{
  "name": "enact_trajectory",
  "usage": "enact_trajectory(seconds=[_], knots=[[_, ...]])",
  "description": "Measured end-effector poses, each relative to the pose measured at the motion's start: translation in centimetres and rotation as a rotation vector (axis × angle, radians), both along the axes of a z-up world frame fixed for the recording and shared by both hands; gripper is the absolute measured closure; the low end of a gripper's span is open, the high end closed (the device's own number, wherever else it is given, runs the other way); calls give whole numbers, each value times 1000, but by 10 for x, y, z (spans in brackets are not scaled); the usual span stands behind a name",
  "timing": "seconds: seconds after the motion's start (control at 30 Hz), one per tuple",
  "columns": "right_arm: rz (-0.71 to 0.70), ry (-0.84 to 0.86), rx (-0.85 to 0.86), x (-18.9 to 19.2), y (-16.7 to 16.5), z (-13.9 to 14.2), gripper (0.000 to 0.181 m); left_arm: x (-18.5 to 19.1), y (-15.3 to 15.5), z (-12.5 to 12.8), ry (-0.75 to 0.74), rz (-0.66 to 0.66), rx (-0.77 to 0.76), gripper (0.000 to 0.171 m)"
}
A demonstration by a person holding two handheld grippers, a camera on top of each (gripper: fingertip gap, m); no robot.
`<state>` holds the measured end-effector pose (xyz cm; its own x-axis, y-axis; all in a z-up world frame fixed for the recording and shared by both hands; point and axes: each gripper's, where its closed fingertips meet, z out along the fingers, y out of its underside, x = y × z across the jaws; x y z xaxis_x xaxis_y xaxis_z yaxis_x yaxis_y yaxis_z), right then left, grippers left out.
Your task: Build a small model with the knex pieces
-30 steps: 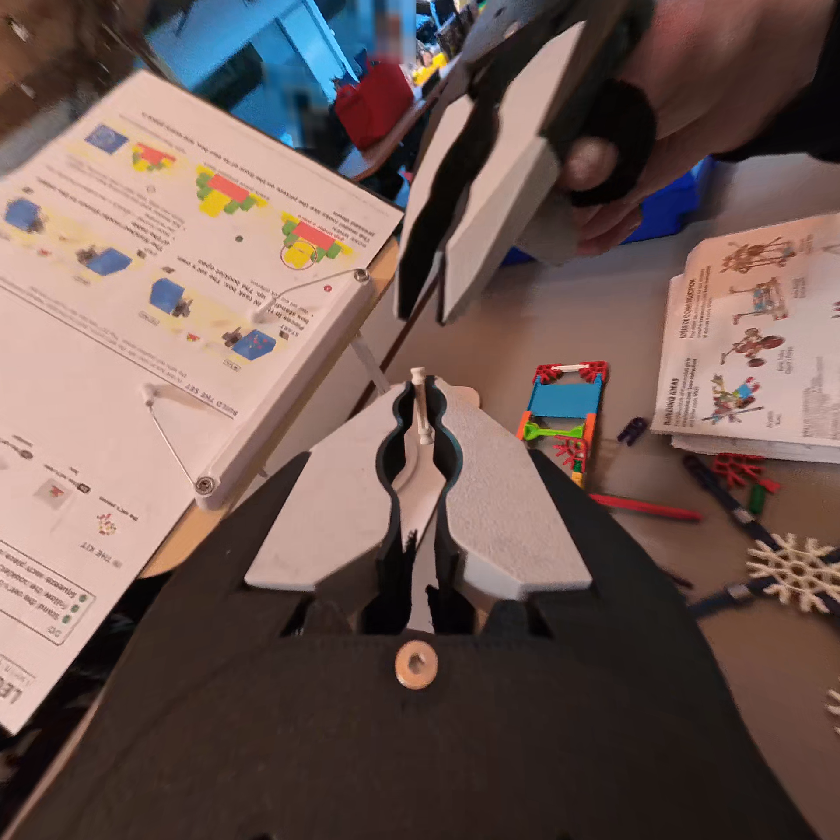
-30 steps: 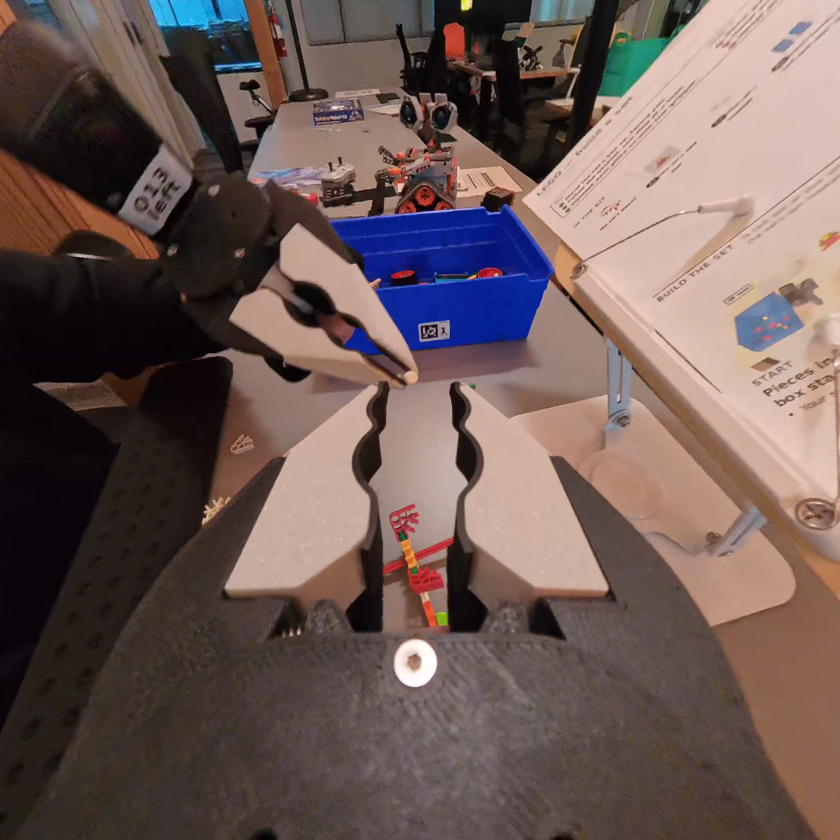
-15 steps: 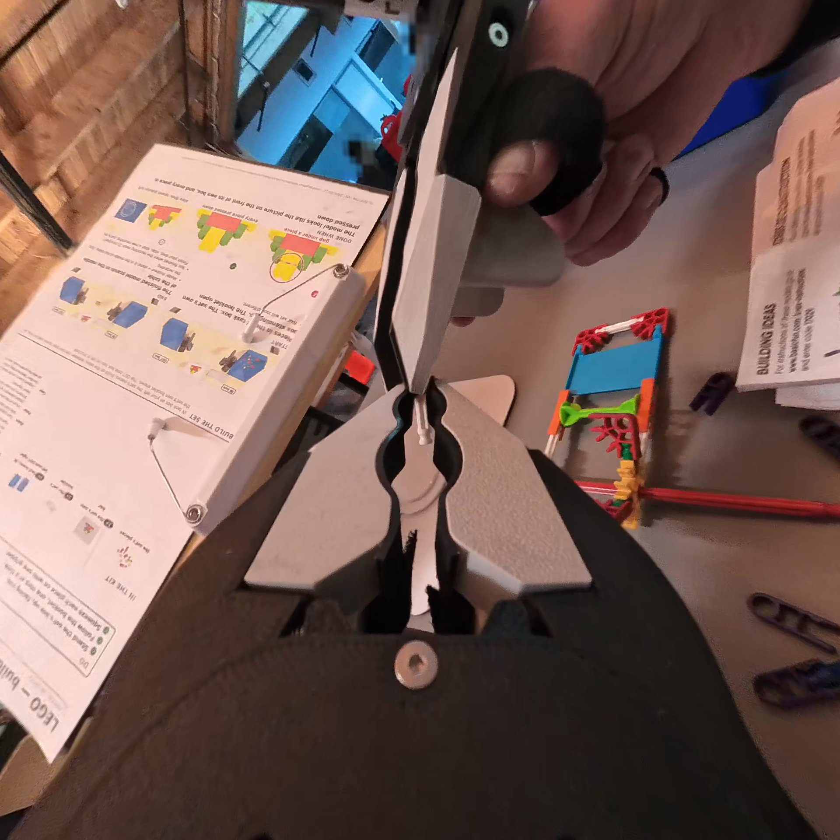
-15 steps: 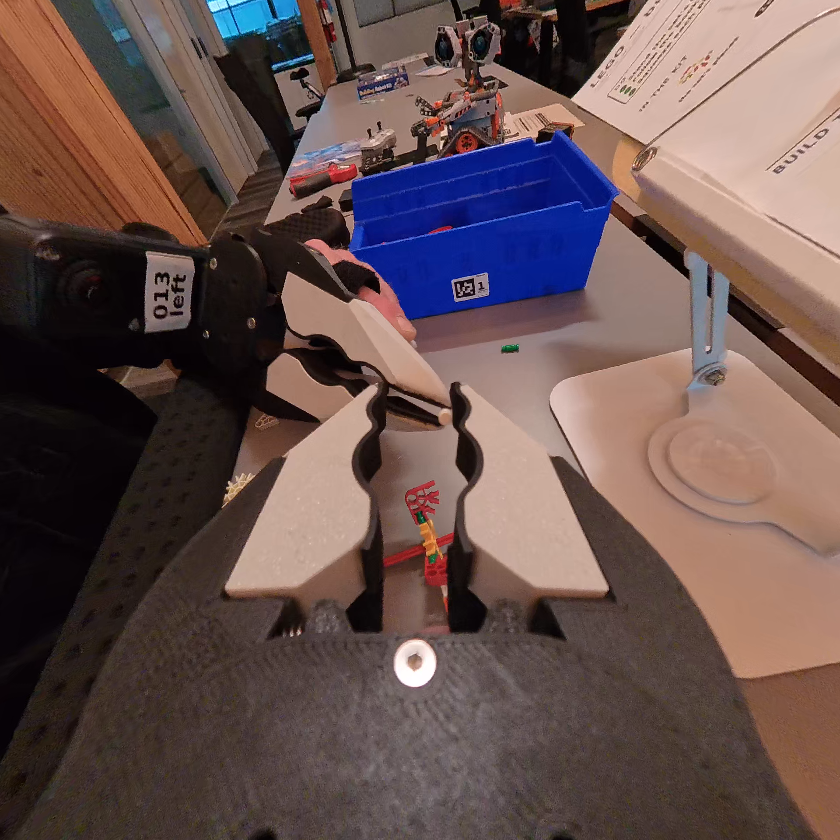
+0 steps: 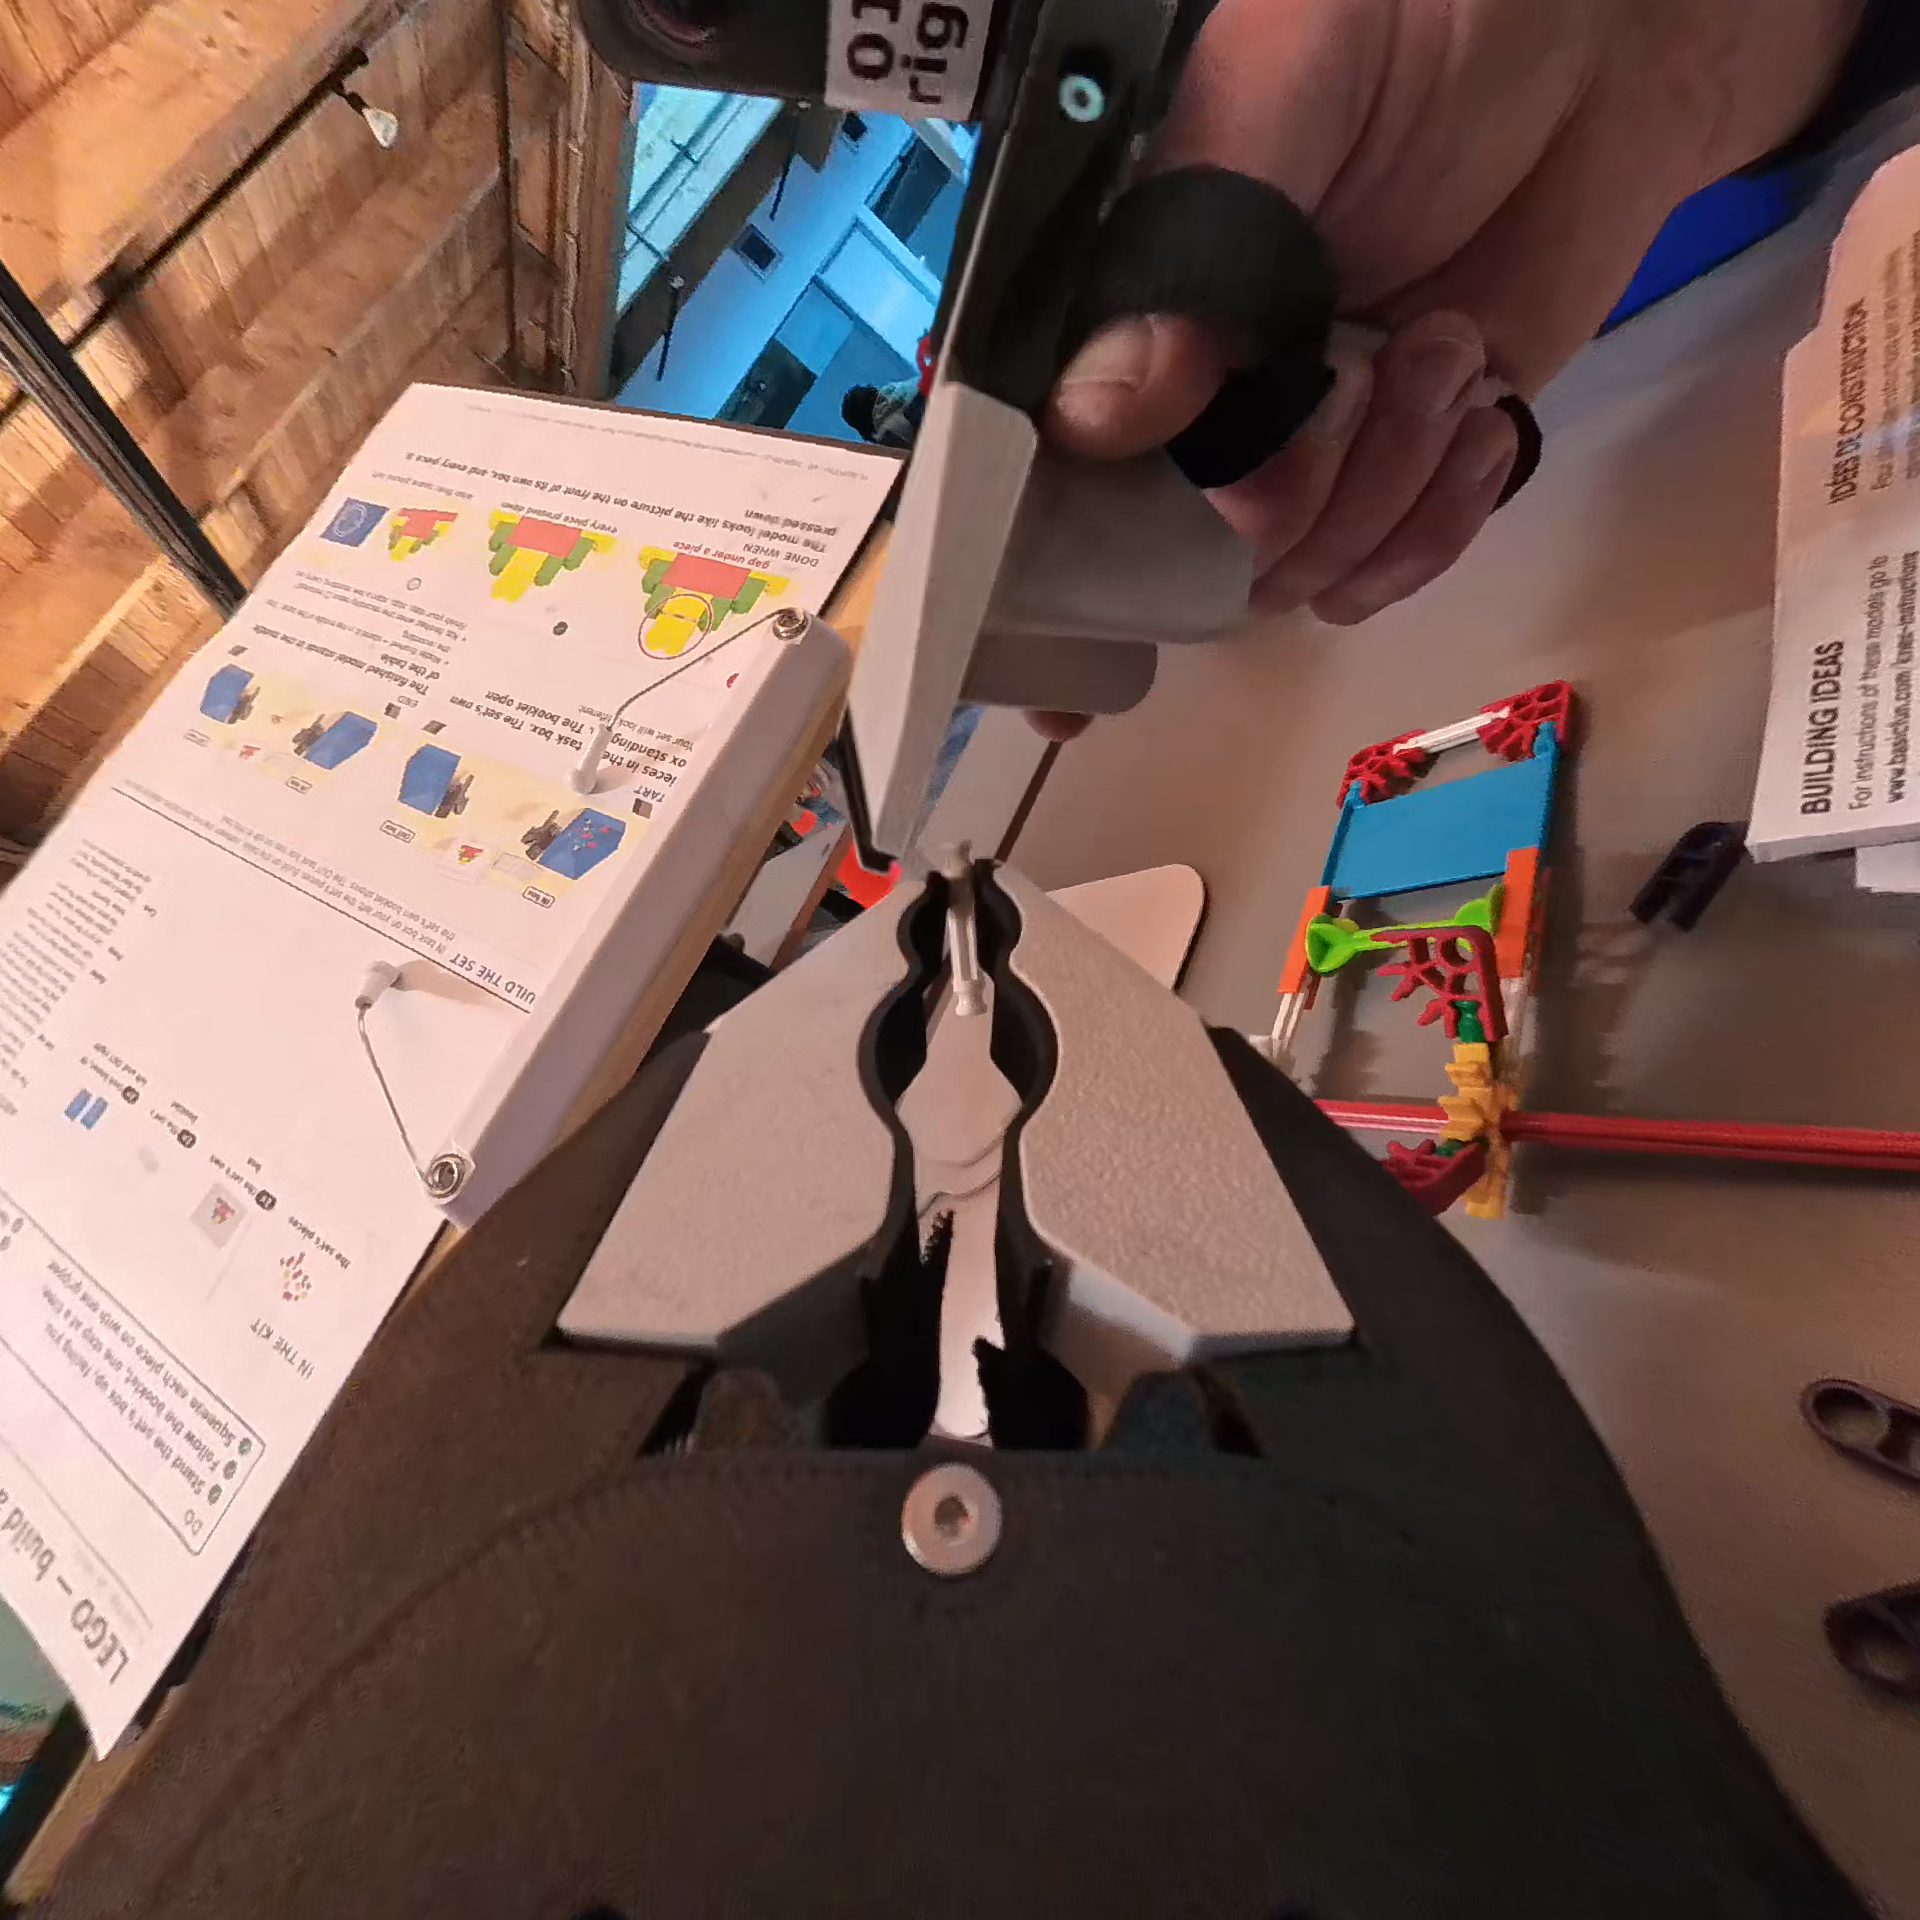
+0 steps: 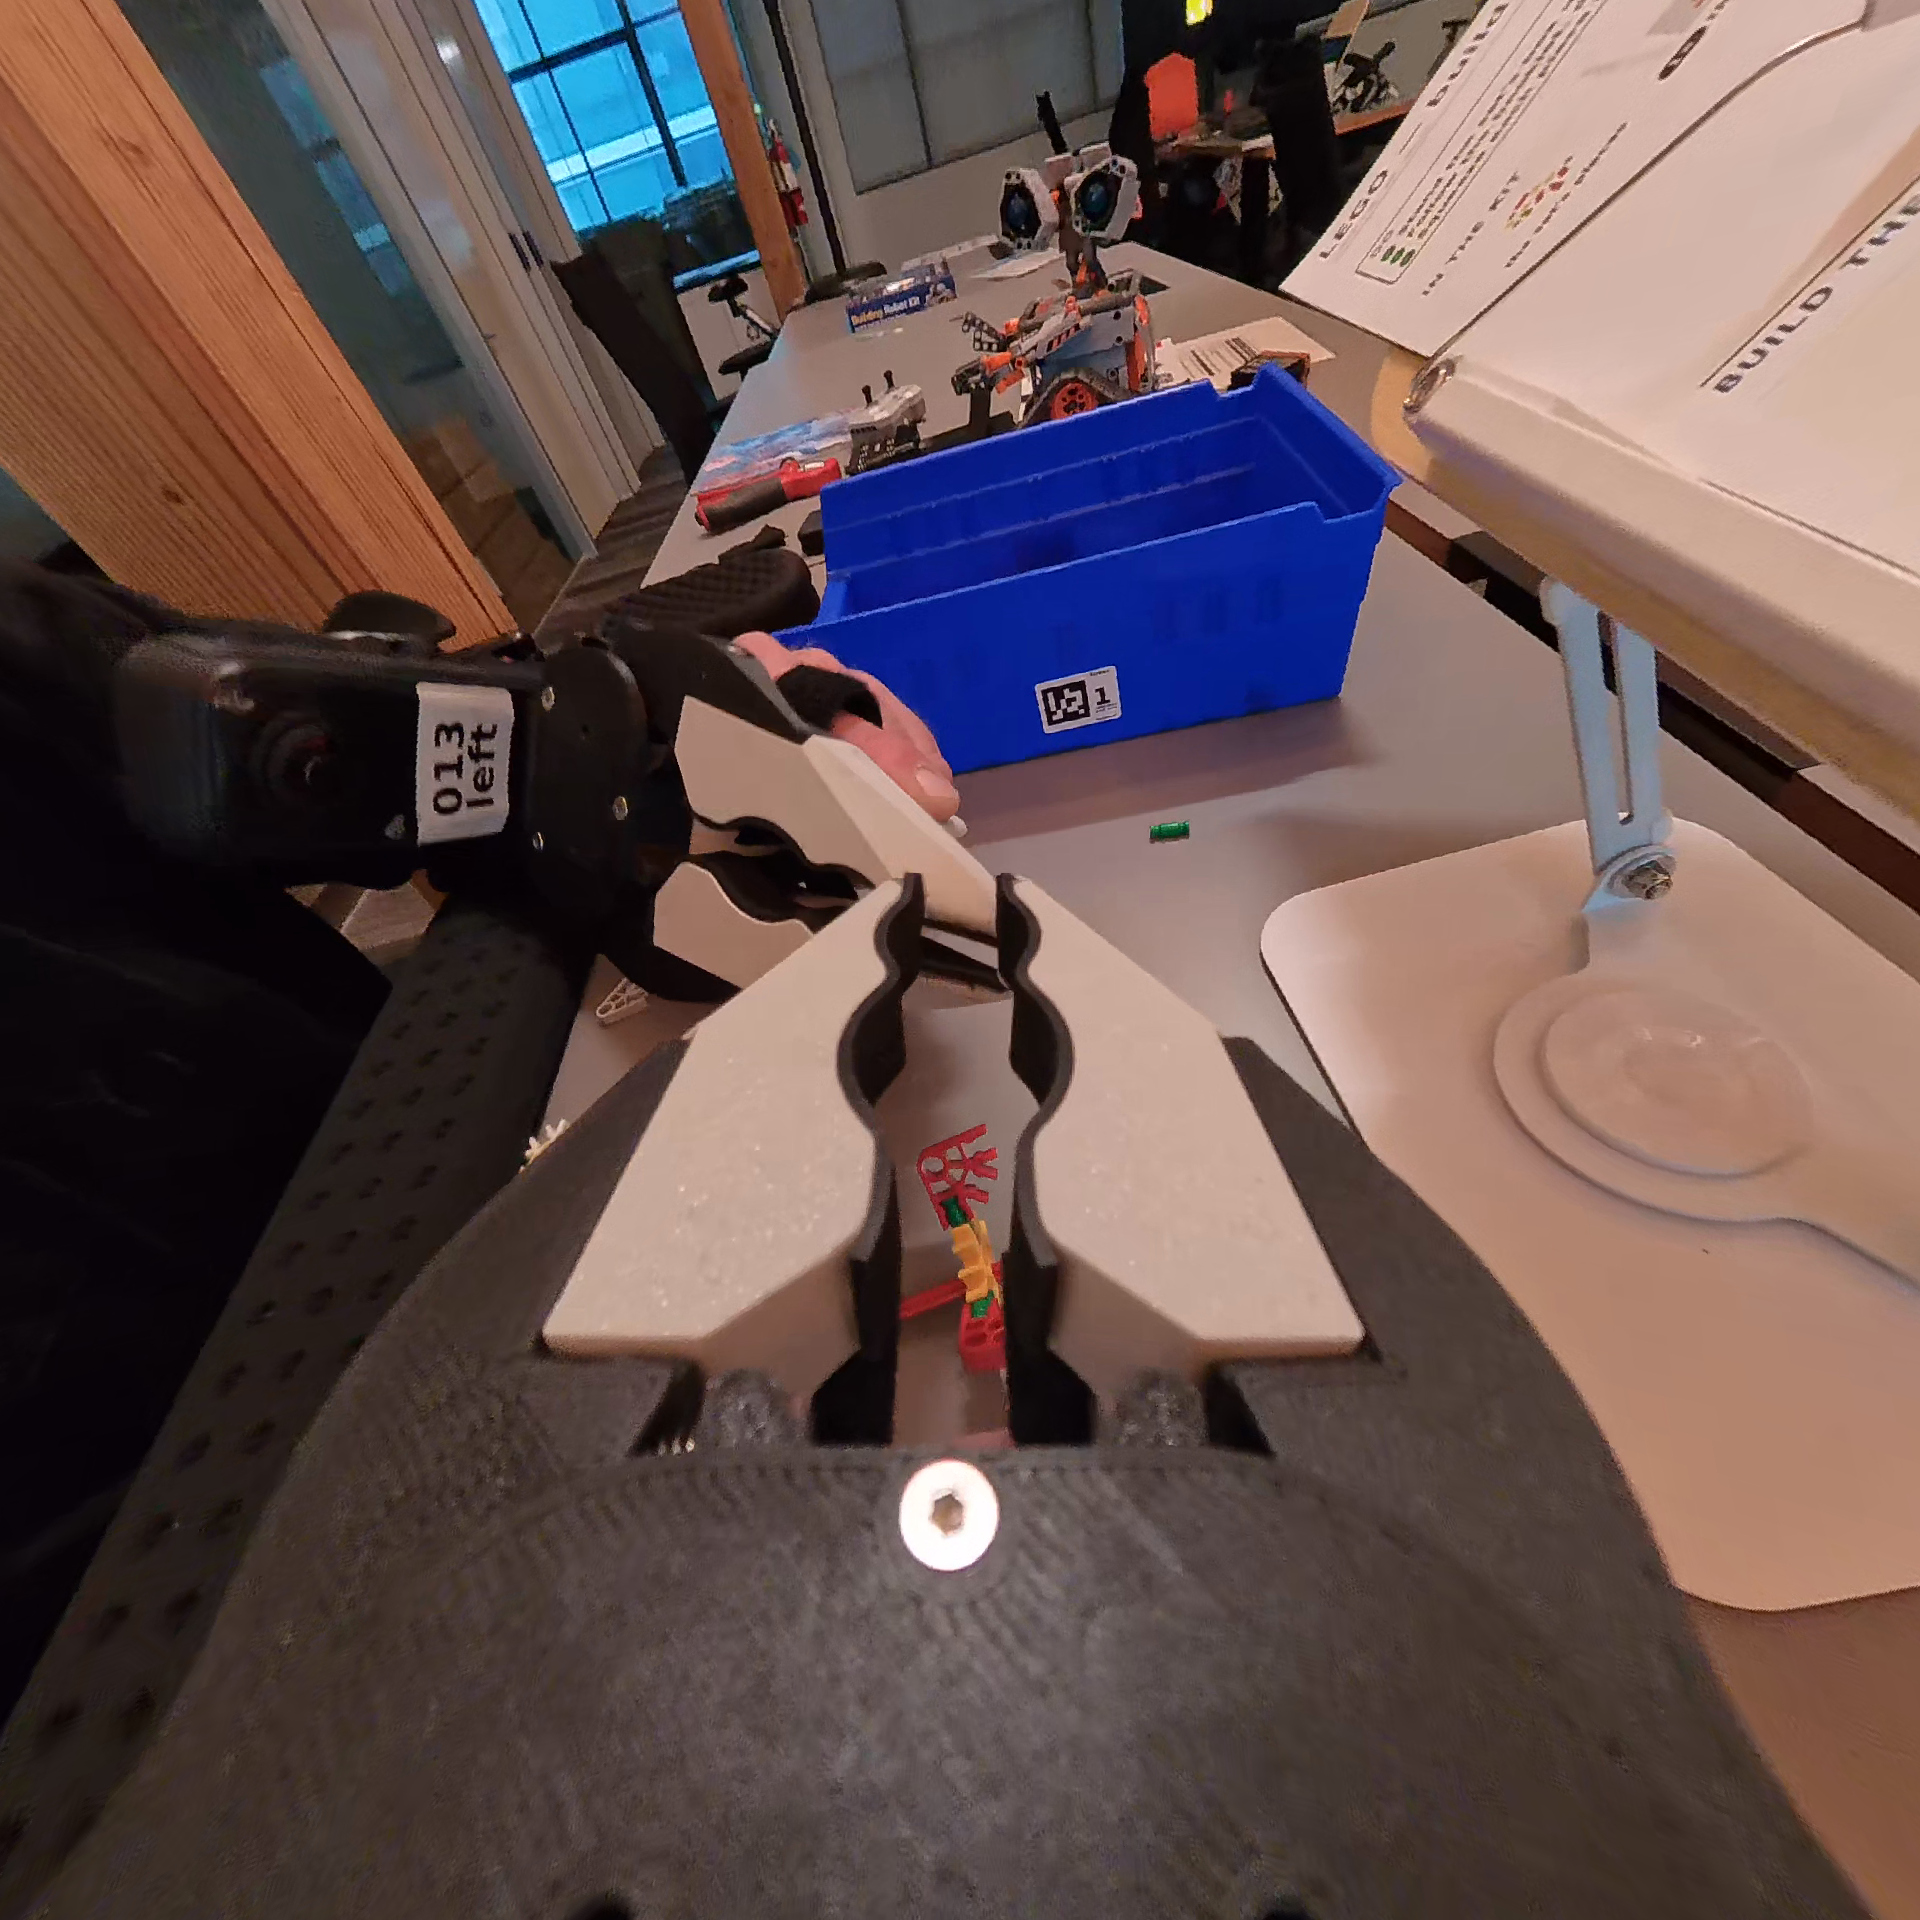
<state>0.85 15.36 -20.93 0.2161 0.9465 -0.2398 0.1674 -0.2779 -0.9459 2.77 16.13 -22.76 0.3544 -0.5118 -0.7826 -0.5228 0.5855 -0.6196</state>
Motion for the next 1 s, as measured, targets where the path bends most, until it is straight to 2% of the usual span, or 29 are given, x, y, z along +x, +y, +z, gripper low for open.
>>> enact_trajectory(seconds=[0.13,0.27,0.53,0.73,0.8,0.83,1.0], knots=[[-17,-49,28,2,4,-7,156,0,1,-1,9,9,23,169],[-39,-75,43,5,8,-11,159,1,1,-3,15,8,29,169],[-17,-88,1,5,6,-17,163,-2,8,-5,80,72,137,169],[-22,-94,-18,8,9,-20,168,-1,5,-3,93,70,188,169],[-32,-105,-12,8,11,-22,171,0,6,-5,97,71,179,169],[-32,-105,5,8,10,-21,178,0,5,-4,91,69,184,169],[-25,-133,46,10,10,-22,178,1,4,-5,85,53,147,169]])
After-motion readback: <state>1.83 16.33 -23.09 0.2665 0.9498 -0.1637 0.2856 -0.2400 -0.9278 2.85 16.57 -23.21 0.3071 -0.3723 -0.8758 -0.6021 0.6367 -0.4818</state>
